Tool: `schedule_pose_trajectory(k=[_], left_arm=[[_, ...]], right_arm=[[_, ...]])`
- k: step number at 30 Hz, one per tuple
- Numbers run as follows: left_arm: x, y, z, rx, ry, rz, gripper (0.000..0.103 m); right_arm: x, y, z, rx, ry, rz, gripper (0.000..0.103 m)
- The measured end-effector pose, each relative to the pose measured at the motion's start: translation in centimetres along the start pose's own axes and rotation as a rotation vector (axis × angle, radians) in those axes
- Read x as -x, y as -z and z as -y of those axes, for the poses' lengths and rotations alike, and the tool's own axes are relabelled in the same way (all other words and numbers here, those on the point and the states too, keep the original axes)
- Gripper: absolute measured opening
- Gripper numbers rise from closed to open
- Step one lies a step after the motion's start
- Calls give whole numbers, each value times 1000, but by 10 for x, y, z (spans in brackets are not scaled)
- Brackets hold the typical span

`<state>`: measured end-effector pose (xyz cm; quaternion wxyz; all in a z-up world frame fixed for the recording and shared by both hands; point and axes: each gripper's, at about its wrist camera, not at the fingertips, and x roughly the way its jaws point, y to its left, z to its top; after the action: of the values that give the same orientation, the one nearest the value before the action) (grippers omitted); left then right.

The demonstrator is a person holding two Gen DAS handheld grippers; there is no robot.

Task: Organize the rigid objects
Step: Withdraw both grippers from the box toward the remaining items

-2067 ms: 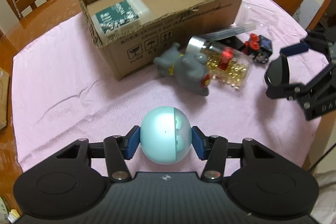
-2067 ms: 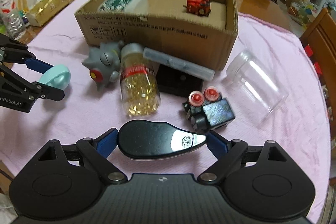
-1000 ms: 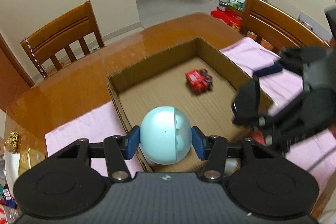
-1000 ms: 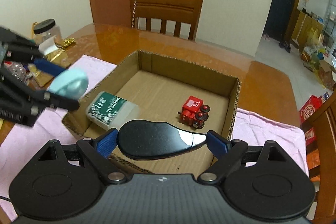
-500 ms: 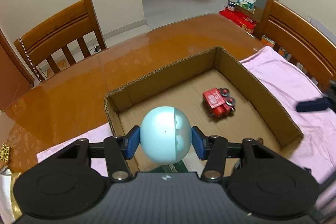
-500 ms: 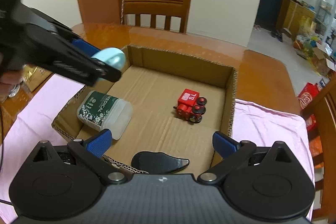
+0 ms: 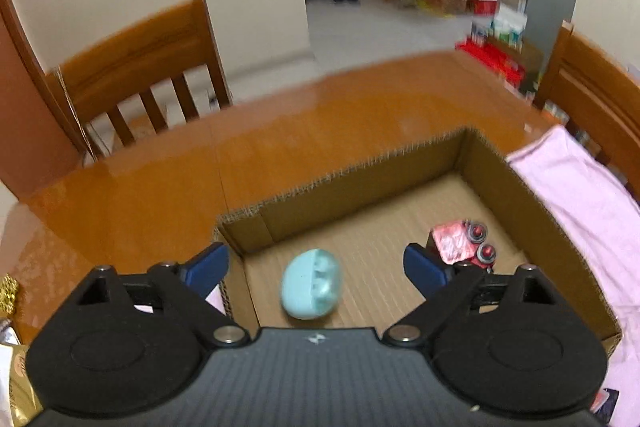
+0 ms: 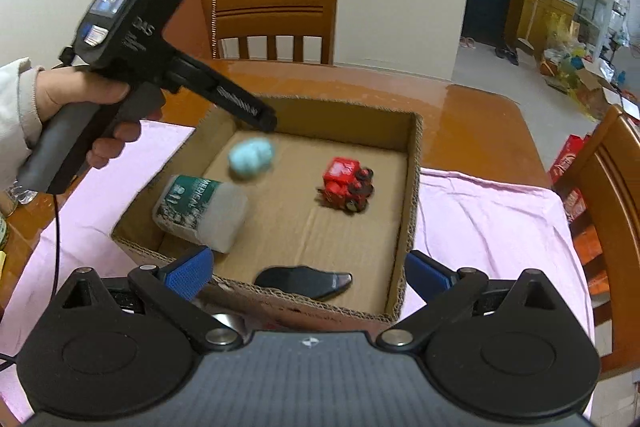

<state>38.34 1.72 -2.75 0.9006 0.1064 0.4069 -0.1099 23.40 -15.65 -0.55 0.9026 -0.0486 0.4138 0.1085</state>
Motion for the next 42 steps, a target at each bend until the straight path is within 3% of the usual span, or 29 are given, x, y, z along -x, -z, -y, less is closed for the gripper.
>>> schedule_pose_trajectory(k=[10, 15, 22, 31, 37, 42], left_arm=[[57, 35, 10, -6, -2, 47, 98], [94, 71, 19, -6, -2, 65, 101], [127, 129, 32, 76, -13, 68, 102], [121, 179, 64, 133, -30, 11, 102], [110, 194, 89, 200, -92, -32, 102], [96, 193, 103, 225, -187, -64, 102]], right_arm=[[18, 40, -6, -48, 37, -8, 103], [30, 71, -15, -77, 63, -12, 103], [43, 118, -21, -162, 118, -50, 103], [45, 147, 3, -208, 148, -99, 103], [30, 150, 42, -199, 103, -123, 103], [25, 141, 73, -159, 49, -105, 103]])
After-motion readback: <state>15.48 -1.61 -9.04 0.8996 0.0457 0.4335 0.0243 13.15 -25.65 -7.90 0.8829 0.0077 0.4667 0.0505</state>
